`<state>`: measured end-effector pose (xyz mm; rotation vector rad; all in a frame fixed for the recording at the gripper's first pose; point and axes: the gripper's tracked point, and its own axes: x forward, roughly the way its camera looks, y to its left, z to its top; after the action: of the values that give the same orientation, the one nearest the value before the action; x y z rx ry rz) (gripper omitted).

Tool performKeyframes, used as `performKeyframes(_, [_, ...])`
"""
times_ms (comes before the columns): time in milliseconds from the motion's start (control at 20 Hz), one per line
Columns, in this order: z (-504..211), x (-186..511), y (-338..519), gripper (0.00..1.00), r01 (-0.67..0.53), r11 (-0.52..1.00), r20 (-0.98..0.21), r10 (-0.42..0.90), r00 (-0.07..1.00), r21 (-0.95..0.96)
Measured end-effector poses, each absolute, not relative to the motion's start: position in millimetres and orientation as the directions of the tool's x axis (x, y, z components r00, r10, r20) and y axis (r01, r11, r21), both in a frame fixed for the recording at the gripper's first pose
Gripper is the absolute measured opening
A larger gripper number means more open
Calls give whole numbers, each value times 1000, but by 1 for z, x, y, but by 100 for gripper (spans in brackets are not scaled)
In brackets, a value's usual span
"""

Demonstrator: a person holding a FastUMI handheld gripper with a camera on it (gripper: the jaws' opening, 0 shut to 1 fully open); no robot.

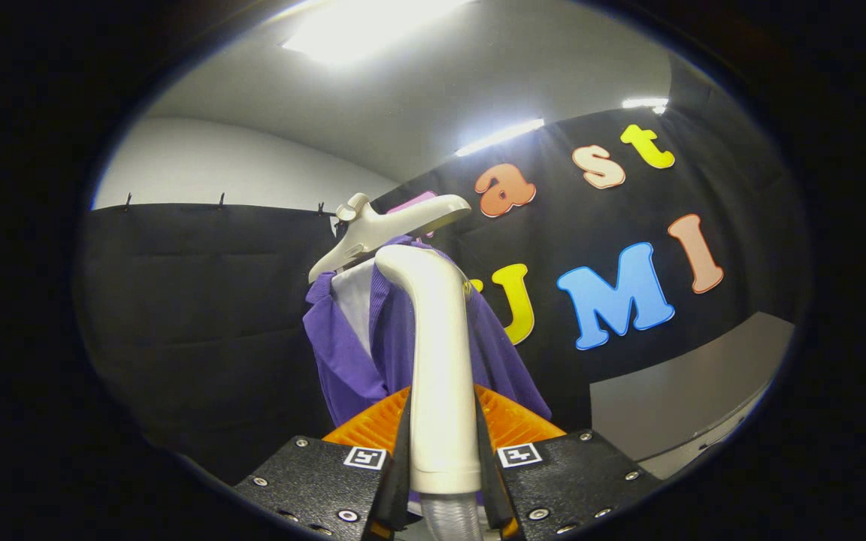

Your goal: Iron the clothes twice with a garment steamer, once on the left side and once on the right side.

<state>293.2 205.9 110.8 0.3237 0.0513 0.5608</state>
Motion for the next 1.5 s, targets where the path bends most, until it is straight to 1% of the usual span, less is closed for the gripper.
performKeyframes(300, [109, 311, 225, 39, -511, 799, 43, 526, 849, 316])
performKeyframes(700, [87, 293, 227, 39, -517, 831, 31, 522, 852, 207])
performKeyframes(900, [48, 279, 232, 39, -532, 832, -22, 542, 840, 155])
performKeyframes(1050, [16, 271, 228, 39, -488, 858, -64, 502, 863, 159])
performKeyframes(1500, [-50, 247, 232, 39, -420, 890, -164, 447, 879, 175])
